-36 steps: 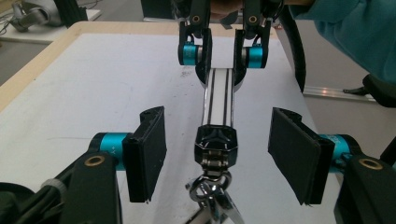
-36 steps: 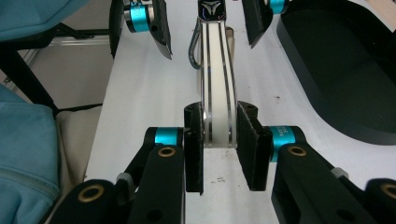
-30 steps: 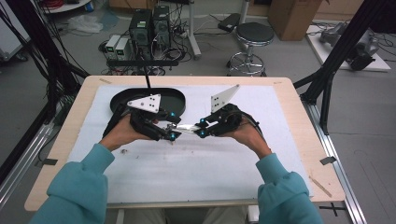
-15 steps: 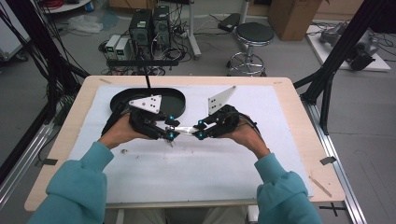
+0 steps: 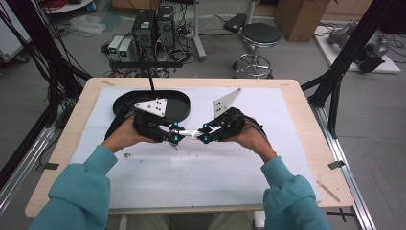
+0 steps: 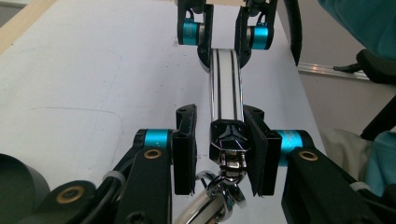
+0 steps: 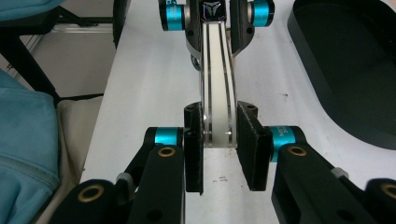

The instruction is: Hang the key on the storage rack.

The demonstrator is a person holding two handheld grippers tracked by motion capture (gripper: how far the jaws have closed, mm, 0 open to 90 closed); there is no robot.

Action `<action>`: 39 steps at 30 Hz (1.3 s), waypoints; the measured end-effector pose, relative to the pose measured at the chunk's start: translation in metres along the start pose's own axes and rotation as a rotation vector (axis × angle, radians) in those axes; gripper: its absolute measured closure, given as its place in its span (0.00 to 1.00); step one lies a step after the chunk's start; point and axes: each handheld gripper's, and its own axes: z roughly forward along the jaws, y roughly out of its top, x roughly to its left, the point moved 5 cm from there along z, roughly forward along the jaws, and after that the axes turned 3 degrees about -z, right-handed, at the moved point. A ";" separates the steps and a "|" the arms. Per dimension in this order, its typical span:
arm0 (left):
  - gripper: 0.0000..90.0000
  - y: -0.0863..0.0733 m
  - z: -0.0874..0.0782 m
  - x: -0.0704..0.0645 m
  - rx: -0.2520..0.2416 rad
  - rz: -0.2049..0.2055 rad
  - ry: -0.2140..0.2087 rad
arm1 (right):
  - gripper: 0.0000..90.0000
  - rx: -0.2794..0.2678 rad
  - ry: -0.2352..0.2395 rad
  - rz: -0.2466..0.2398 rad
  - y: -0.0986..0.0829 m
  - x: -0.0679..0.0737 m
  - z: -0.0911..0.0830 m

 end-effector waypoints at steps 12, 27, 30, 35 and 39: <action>0.79 0.000 0.002 0.000 0.025 -0.001 -0.001 | 0.83 0.012 0.000 -0.002 -0.001 -0.001 0.002; 0.82 0.001 0.002 0.000 0.027 -0.024 -0.002 | 0.82 0.007 0.004 -0.010 -0.002 -0.003 0.002; 0.82 0.001 0.003 -0.001 0.041 -0.023 0.002 | 0.81 -0.004 -0.002 -0.029 -0.002 -0.002 0.001; 0.83 0.001 0.002 0.002 0.036 -0.043 0.043 | 0.23 -0.027 -0.095 -0.039 0.001 -0.003 0.002; 0.83 0.000 -0.001 0.004 0.036 -0.042 0.068 | 0.11 -0.032 -0.172 0.000 -0.001 -0.005 0.000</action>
